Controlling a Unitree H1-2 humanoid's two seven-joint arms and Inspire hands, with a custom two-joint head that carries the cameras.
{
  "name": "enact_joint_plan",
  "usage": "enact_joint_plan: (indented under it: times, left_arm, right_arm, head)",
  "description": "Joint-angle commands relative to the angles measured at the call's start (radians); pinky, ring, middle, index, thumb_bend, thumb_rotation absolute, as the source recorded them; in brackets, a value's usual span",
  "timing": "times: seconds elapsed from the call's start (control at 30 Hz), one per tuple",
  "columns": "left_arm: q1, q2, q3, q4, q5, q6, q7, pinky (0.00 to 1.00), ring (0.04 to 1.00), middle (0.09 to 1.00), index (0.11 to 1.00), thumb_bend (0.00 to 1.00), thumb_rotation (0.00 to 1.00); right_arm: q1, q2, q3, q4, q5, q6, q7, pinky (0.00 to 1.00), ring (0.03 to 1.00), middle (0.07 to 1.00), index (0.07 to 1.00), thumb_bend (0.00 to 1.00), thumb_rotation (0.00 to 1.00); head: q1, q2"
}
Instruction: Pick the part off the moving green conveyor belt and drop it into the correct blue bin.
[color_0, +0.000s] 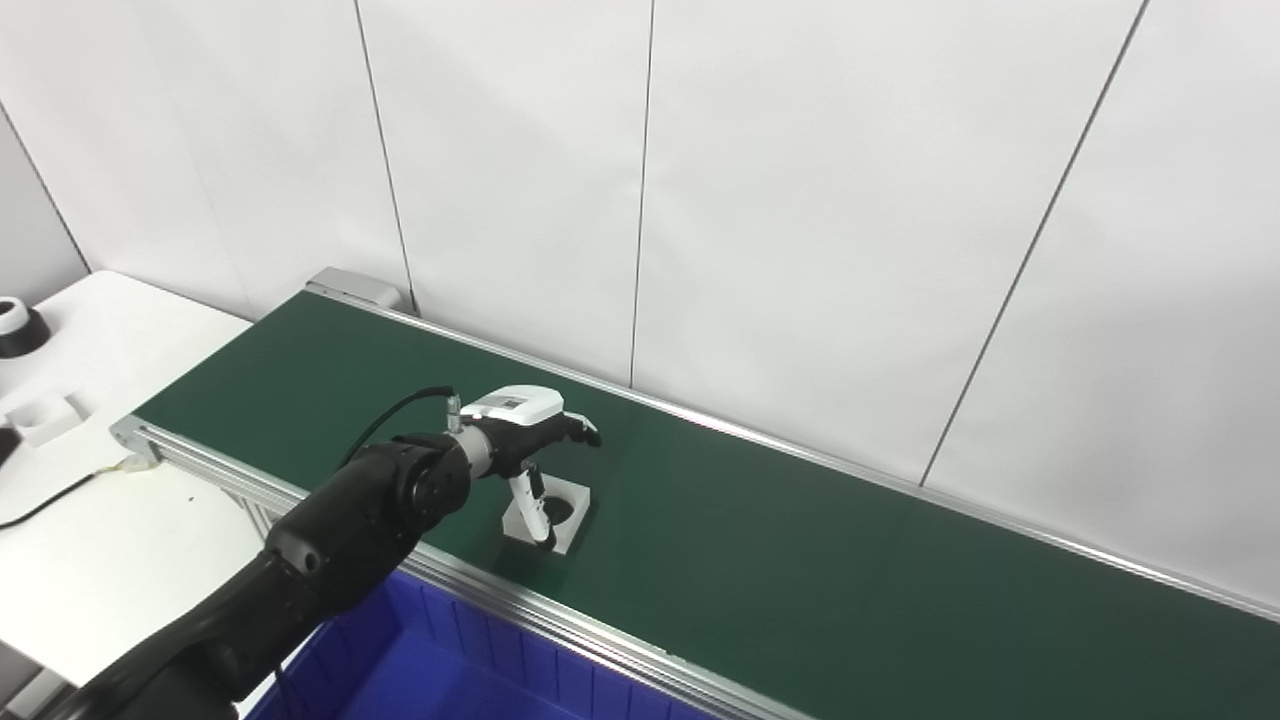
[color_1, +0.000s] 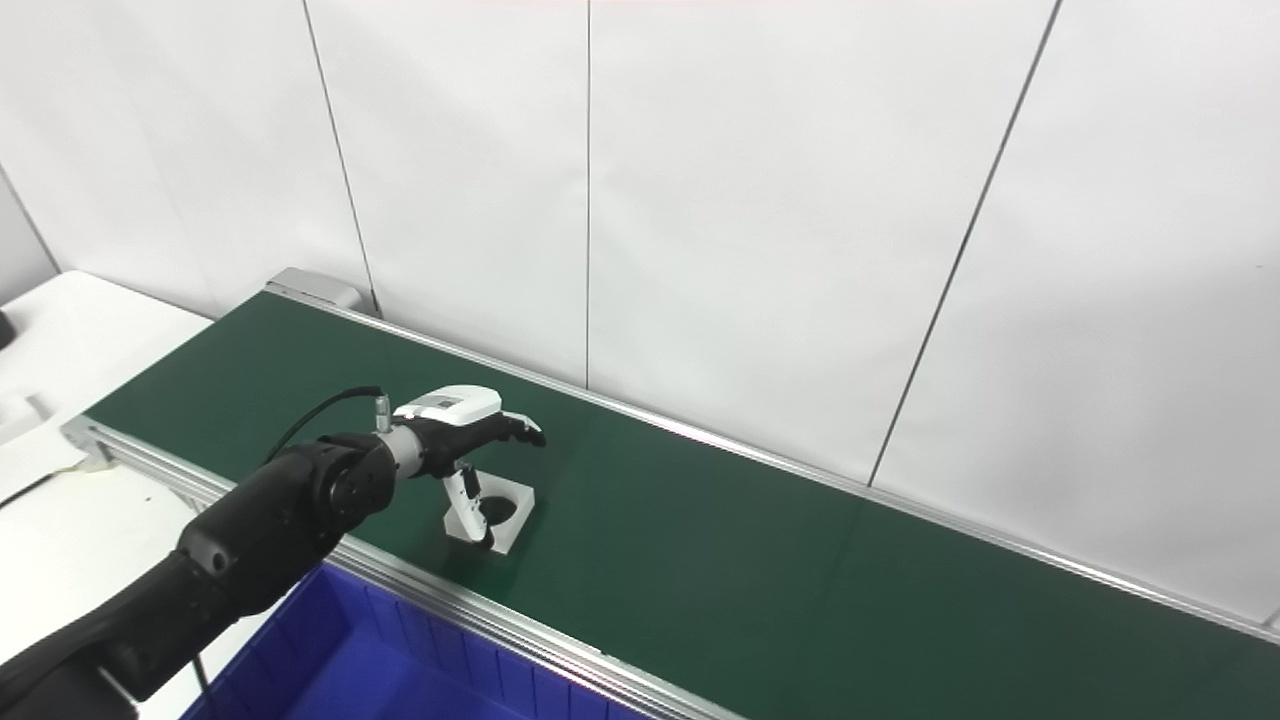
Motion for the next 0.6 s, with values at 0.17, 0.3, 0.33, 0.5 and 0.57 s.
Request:
enact_joint_plan:
  times: [0.17,0.3,0.33,0.5,0.57]
  left_arm:
    - [-0.033,-0.006,-0.032,0.001,0.039,0.034,0.007,0.9,0.919,0.907,0.851,0.91,0.05]
    - [-0.027,-0.017,-0.073,0.006,0.069,0.034,0.004,0.9,0.913,0.903,0.852,0.9,0.06]
    - [-0.024,-0.019,-0.083,0.007,0.075,0.032,0.007,0.9,0.91,0.9,0.852,0.91,0.06]
    - [0.003,-0.03,-0.104,-0.005,0.08,0.022,0.015,0.9,0.91,0.897,0.849,0.91,0.05]
    - [0.009,-0.031,-0.115,-0.006,0.087,0.024,0.011,0.93,0.923,0.902,0.852,0.89,0.06]
  right_arm:
    - [0.0,0.0,0.002,-0.035,0.0,-0.055,-0.008,0.6,0.683,0.753,0.869,0.52,0.53]
    - [0.001,0.001,-0.001,-0.037,0.005,-0.055,-0.007,0.6,0.681,0.751,0.867,0.53,0.53]
    - [0.002,0.001,-0.001,-0.038,0.006,-0.055,-0.006,0.6,0.681,0.75,0.866,0.53,0.53]
    - [0.002,-0.001,-0.001,-0.041,0.004,-0.055,-0.007,0.6,0.68,0.751,0.867,0.54,0.55]
    - [0.002,-0.002,-0.001,-0.04,0.001,-0.055,-0.009,0.59,0.68,0.751,0.866,0.55,0.57]
  head:
    - [-0.004,0.006]
    - [-0.006,0.009]
    - [-0.007,0.009]
    - [-0.007,0.012]
    - [-0.007,0.012]
